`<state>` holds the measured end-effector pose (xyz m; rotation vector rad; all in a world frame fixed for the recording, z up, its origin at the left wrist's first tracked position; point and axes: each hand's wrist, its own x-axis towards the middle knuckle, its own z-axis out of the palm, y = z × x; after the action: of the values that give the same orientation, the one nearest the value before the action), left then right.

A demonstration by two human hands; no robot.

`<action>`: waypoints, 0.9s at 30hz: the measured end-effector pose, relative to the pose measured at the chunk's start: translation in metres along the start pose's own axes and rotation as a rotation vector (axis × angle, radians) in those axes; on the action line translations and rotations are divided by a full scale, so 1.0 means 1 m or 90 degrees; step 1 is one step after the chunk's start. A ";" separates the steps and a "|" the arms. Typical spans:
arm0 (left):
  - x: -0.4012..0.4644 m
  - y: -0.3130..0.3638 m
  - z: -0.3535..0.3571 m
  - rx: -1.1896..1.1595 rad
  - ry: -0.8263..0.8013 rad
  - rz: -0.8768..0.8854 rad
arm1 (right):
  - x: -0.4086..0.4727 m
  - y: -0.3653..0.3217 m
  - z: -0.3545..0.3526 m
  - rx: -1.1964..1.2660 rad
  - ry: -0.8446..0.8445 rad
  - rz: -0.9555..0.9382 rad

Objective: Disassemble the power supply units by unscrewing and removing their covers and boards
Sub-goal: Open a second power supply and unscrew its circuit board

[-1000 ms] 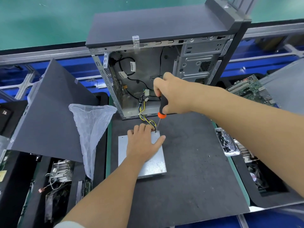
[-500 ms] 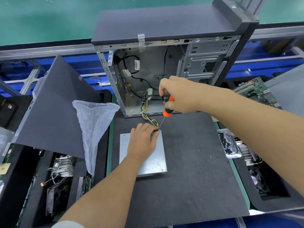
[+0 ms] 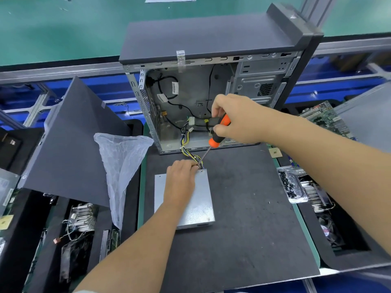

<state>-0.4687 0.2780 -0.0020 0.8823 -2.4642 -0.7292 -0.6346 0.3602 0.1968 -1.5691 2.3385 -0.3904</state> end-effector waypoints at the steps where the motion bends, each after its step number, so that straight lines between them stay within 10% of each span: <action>1: 0.000 0.000 0.000 -0.009 0.004 -0.013 | -0.001 0.003 -0.003 0.009 0.012 0.007; 7: -0.005 0.001 -0.003 -0.039 0.036 -0.022 | -0.022 0.027 -0.007 0.089 0.115 0.079; 15: -0.011 0.023 0.000 -0.127 0.077 -0.079 | -0.088 0.078 0.053 0.683 0.261 0.314; 27: -0.053 0.106 0.093 -0.184 -0.250 0.012 | -0.192 0.122 0.163 1.069 0.410 0.554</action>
<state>-0.5291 0.4149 -0.0214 0.6536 -2.5932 -1.3198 -0.6056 0.5741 0.0183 0.3844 1.5542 -1.9736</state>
